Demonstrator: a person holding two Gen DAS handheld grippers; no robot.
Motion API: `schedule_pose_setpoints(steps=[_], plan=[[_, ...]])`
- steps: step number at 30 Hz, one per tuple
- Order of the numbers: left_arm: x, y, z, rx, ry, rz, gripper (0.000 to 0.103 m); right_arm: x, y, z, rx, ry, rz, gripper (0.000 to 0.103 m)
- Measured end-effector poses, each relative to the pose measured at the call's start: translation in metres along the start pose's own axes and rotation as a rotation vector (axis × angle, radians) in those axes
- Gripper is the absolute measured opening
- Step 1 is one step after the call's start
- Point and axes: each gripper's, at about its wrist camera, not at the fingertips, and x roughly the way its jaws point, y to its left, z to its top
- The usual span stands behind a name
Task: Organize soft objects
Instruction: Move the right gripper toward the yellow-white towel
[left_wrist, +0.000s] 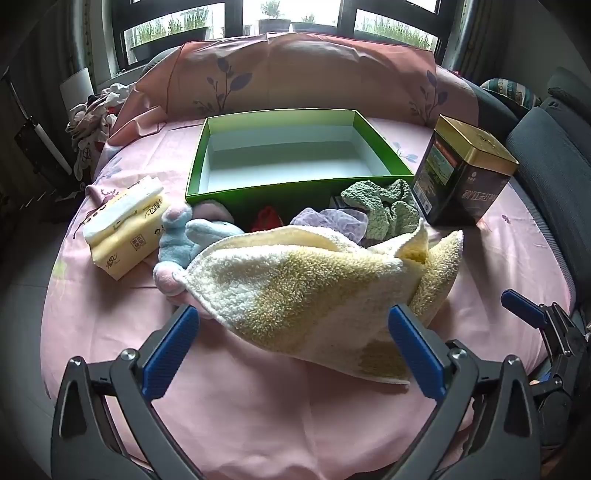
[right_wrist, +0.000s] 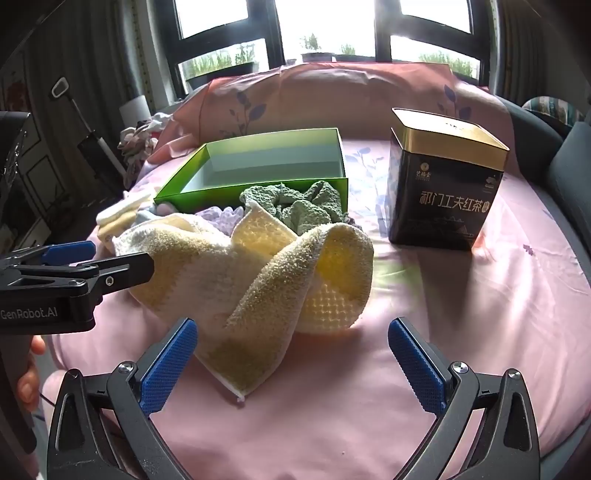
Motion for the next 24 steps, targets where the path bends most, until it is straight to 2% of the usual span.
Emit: schedule_pose_setpoints(steps=[17,20,24], plan=[[0.003,-0.004,-0.002,0.000,0.006,-0.004,0.102,0.000,0.001,0.000,-0.001,0.002,0.000,0.103],[0.004,0.001,-0.001,-0.012,0.018,-0.025,0.102,0.000,0.001,-0.001,-0.001,0.001,0.001,0.103],[0.007,0.010,-0.003,-0.047,0.036,-0.093,0.102,0.000,0.001,-0.001,0.000,0.002,0.002,0.103]])
